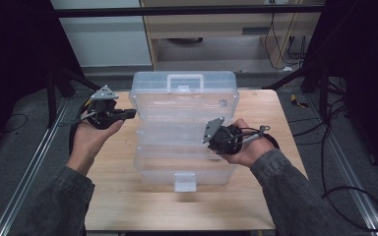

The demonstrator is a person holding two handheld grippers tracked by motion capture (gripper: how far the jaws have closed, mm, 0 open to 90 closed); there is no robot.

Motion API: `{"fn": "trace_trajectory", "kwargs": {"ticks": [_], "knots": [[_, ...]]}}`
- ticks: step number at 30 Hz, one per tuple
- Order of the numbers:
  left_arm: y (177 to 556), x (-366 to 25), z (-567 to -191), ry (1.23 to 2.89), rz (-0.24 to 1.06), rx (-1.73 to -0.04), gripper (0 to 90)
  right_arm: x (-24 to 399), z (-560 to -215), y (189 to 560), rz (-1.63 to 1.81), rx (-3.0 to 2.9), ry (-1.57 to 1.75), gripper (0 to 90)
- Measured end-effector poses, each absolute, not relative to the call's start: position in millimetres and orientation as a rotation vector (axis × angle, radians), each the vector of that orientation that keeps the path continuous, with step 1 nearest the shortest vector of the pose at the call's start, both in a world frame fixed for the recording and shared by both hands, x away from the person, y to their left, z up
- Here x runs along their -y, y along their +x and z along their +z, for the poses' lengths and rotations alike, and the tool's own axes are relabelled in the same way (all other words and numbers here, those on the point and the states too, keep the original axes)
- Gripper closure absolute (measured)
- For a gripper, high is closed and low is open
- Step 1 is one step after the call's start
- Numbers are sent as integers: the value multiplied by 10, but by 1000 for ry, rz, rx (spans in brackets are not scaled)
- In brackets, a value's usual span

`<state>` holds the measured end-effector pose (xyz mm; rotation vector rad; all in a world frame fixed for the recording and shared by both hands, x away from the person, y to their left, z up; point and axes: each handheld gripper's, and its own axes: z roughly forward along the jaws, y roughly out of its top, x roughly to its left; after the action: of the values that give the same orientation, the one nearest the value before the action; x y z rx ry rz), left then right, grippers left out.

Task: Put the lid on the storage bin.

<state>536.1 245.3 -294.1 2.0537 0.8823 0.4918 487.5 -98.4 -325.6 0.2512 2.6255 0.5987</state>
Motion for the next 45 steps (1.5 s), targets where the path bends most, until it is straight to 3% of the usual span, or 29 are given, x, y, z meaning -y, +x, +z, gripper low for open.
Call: {"fn": "trace_trajectory", "kwargs": {"ticks": [45], "knots": [[5345,-2397,-2932,2052,453,-916,899,990,-3326,4804,597,-2649,251,793]]}}
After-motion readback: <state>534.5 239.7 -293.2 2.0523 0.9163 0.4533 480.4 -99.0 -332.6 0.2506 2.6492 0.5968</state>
